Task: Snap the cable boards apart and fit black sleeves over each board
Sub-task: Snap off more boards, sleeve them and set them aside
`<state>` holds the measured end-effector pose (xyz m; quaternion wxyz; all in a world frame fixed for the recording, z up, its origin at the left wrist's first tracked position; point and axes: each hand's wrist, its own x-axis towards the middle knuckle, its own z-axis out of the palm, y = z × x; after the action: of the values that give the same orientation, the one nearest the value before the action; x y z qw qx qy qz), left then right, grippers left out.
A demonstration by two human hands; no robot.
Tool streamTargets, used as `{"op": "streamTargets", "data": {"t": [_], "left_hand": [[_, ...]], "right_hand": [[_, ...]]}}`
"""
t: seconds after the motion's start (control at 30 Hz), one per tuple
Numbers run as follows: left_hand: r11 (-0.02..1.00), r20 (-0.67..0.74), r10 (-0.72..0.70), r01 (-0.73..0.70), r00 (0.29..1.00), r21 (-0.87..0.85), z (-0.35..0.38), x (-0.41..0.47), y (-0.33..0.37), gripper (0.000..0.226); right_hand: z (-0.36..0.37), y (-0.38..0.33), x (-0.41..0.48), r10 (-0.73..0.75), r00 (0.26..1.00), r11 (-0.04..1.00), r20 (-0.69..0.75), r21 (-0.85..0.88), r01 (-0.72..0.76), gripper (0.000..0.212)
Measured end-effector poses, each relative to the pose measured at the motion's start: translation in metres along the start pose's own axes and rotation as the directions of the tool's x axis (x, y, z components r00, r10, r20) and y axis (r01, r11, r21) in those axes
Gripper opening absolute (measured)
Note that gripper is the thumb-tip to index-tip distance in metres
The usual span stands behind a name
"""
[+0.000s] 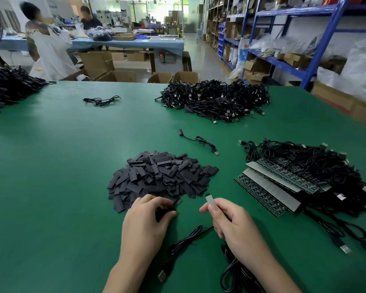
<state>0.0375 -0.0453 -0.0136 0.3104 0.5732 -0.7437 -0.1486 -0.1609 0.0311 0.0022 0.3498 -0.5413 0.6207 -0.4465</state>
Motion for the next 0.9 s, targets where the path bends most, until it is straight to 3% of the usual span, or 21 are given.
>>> {"op": "streamTargets", "data": {"t": [0.37, 0.57, 0.67, 0.8, 0.9], "left_hand": [[0.984, 0.075, -0.062, 0.074, 0.995, -0.164, -0.003, 0.001, -0.001, 0.026], [0.997, -0.013, -0.070, 0.070, 0.997, 0.016, -0.001, 0.001, -0.006, 0.018], [0.996, 0.013, -0.075, 0.076, 0.997, -0.041, 0.000, 0.002, -0.004, 0.013], [0.987, 0.029, -0.047, 0.051, 0.998, -0.152, 0.000, 0.002, -0.001, 0.025], [0.942, 0.057, 0.012, 0.008, 0.998, -0.335, -0.002, 0.001, 0.007, 0.025]], "right_hand": [[-0.001, 0.004, 0.001, -0.006, 1.000, 1.000, 0.018, 0.011, 0.006, 0.025], [0.000, 0.003, 0.001, -0.013, 1.000, 1.000, 0.021, 0.006, 0.012, 0.025], [0.000, 0.003, 0.001, -0.014, 1.000, 1.000, 0.024, 0.013, 0.014, 0.026], [0.001, 0.001, 0.001, -0.009, 1.000, 1.000, 0.030, 0.026, 0.008, 0.026], [0.000, 0.000, 0.000, -0.009, 0.999, 0.999, 0.032, 0.035, 0.008, 0.026]]}}
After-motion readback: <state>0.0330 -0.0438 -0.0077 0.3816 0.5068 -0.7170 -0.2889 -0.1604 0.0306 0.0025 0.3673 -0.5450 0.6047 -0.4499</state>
